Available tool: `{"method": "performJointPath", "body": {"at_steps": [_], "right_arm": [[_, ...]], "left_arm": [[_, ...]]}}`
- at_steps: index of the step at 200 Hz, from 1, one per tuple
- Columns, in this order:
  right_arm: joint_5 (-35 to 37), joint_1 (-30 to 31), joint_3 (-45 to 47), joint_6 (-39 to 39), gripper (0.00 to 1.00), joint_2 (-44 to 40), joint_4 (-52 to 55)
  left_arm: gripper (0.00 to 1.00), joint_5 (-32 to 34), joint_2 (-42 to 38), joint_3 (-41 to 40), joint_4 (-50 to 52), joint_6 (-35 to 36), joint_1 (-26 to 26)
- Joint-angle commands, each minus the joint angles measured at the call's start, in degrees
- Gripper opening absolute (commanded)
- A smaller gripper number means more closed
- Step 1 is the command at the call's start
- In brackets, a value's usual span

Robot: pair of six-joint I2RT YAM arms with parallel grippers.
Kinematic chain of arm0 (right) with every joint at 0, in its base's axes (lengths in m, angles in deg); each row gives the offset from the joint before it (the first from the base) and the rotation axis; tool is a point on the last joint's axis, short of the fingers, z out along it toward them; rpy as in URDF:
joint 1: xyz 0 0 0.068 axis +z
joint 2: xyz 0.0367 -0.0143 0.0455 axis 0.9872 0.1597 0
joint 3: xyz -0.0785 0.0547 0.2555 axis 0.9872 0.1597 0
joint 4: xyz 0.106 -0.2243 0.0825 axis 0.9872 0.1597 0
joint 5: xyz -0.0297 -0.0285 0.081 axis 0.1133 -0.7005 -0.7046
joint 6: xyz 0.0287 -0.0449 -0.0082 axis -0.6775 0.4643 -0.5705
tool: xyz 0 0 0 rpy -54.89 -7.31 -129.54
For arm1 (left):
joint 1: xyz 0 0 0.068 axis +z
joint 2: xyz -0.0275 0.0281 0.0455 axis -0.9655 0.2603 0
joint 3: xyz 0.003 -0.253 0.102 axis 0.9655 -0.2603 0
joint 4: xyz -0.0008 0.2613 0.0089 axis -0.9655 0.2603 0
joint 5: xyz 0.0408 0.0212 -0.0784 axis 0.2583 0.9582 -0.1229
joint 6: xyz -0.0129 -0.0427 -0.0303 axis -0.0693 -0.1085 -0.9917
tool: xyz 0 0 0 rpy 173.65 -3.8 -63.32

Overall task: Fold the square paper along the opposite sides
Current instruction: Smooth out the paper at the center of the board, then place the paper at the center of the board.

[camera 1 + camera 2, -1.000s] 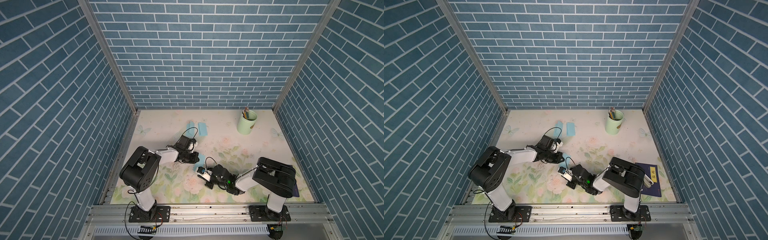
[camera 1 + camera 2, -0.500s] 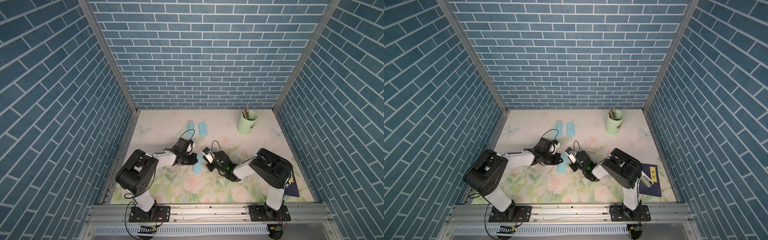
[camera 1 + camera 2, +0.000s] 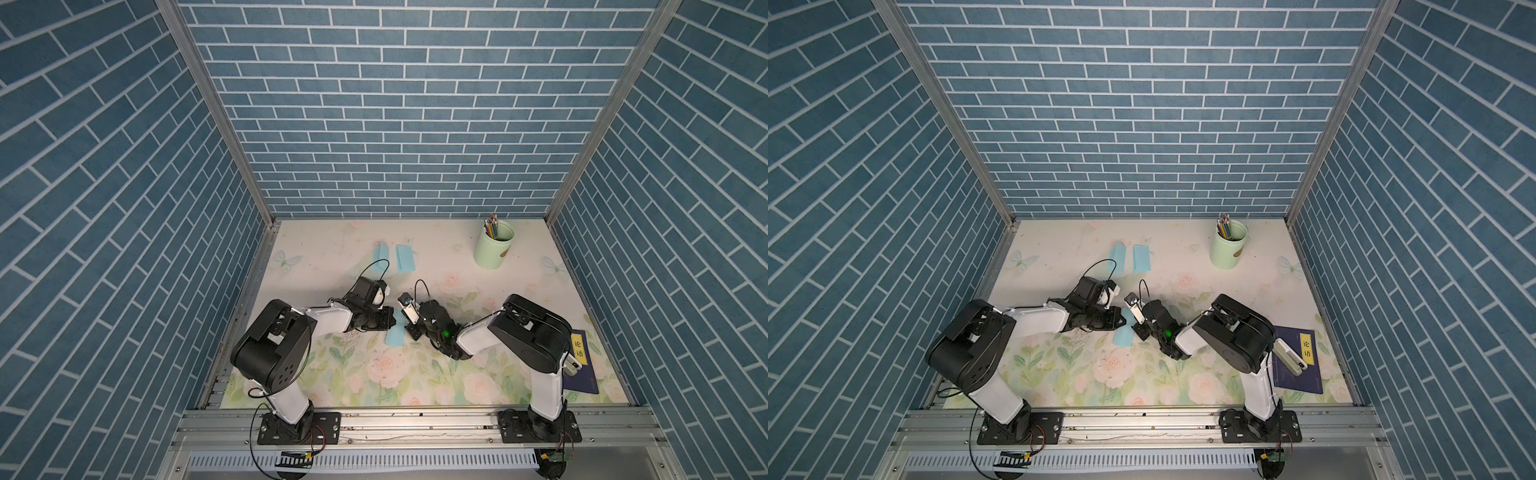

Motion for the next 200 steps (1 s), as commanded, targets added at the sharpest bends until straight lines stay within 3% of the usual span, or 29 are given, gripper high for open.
{"method": "performJointPath", "body": {"at_steps": [1, 38, 63, 113, 149, 200], "right_arm": [[5.12, -2.08, 1.85, -1.81, 0.0, 2.02, 11.45], [2.13, -5.35, 3.95, -2.25, 0.0, -1.73, 8.85], [-1.54, -11.35, 4.44, -1.17, 0.0, -6.66, 8.68], [-5.63, -13.06, 5.79, -2.79, 0.0, -13.9, 7.4], [-8.69, -13.06, 5.53, -3.36, 0.0, -15.79, 7.23], [-10.61, -13.2, 5.56, -3.41, 0.0, -17.75, 8.14]], "left_arm": [[0.0, 4.64, 1.87, -3.03, 8.25, 0.45, -0.41], [0.0, 5.45, 1.34, 0.41, 10.9, 2.32, -0.32], [0.0, 6.59, 1.95, 14.41, 20.33, 8.02, 1.18], [0.0, 3.63, 1.44, 34.11, 26.59, 12.32, 14.13], [0.0, -0.8, 10.99, 41.42, 25.19, 13.89, 21.11], [0.0, -1.79, 22.66, 46.64, 24.17, 14.3, 23.25]]}}
